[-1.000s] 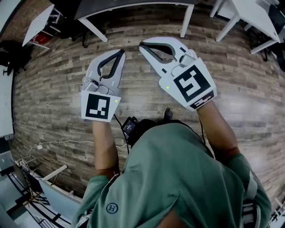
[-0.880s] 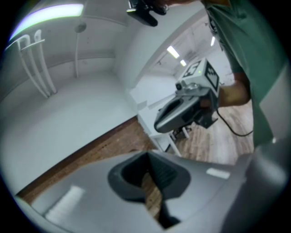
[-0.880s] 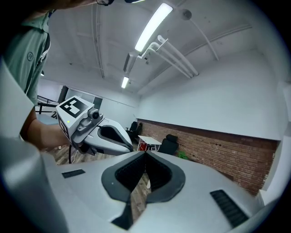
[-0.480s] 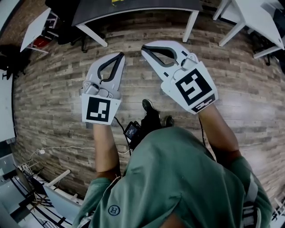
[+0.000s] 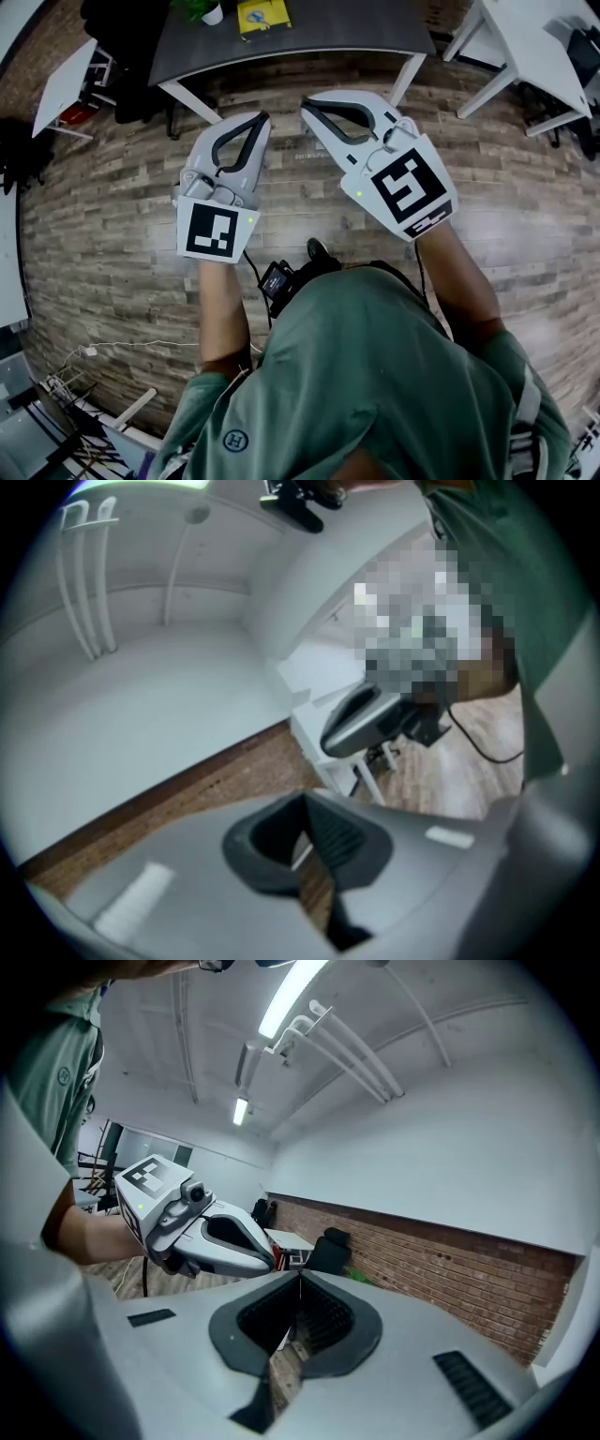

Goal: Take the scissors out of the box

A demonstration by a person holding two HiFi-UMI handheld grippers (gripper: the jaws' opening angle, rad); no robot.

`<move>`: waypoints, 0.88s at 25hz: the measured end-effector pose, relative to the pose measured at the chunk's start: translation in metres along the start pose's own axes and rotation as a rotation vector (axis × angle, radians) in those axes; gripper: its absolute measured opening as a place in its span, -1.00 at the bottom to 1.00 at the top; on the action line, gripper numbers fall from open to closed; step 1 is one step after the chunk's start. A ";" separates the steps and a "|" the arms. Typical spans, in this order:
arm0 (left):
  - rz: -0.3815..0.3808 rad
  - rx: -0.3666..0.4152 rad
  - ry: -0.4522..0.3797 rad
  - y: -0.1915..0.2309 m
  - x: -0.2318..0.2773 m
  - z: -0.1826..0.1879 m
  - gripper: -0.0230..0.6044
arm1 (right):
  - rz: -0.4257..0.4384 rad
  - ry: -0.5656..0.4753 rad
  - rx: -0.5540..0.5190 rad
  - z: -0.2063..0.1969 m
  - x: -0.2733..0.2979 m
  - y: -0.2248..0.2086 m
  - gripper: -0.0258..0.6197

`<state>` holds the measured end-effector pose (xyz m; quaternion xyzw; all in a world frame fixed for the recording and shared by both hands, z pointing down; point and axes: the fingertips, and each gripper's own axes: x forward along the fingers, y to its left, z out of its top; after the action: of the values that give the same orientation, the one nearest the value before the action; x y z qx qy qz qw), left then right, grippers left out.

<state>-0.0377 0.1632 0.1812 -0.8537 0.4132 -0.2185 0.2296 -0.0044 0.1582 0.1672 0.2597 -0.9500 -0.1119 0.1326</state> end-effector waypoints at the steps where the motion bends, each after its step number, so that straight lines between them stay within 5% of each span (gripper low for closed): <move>1: -0.003 0.000 -0.008 0.008 0.003 -0.005 -0.93 | -0.008 0.002 -0.002 0.001 0.009 -0.004 -0.90; 22: 0.031 -0.031 0.069 0.115 0.131 -0.070 -0.93 | 0.074 -0.017 0.006 -0.018 0.131 -0.137 -0.90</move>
<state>-0.0728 -0.0208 0.1953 -0.8426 0.4374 -0.2378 0.2056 -0.0439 -0.0277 0.1713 0.2239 -0.9603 -0.1062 0.1278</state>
